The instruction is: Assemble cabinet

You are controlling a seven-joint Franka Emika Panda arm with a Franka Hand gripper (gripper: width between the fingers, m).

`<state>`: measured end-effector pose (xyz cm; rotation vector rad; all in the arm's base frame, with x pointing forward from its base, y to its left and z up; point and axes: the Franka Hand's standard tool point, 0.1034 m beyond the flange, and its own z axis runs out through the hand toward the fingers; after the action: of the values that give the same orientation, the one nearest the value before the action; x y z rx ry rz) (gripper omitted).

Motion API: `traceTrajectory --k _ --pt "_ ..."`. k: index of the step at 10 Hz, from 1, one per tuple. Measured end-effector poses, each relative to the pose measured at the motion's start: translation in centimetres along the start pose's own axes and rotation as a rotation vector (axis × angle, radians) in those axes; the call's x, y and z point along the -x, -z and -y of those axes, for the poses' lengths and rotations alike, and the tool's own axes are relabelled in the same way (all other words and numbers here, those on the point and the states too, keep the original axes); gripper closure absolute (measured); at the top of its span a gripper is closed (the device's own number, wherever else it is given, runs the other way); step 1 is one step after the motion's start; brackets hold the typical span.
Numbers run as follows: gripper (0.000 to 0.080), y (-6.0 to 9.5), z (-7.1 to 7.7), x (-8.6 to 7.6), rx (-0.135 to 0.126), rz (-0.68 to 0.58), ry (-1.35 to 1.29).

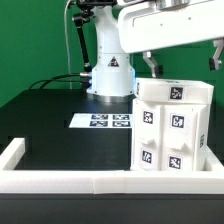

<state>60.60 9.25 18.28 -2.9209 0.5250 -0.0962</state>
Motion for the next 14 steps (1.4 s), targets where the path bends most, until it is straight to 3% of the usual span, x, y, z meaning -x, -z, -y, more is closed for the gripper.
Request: traceTrajectory --k 2,4,7,10,14 --pt "0.0002 0.04 0.02 -0.2 0.028 -0.011 0.342" --pt "0.0002 0.03 0.25 -0.58 0.076 0.012 0.683" --pt "0.0002 0.02 0.14 -0.71 0.076 0.019 0.864" --pt "0.0002 -0.18 -0.02 -0.59 0.093 0.038 1.24" --pt "0.0002 -0.68 0.03 -0.05 0.139 0.087 1.623"
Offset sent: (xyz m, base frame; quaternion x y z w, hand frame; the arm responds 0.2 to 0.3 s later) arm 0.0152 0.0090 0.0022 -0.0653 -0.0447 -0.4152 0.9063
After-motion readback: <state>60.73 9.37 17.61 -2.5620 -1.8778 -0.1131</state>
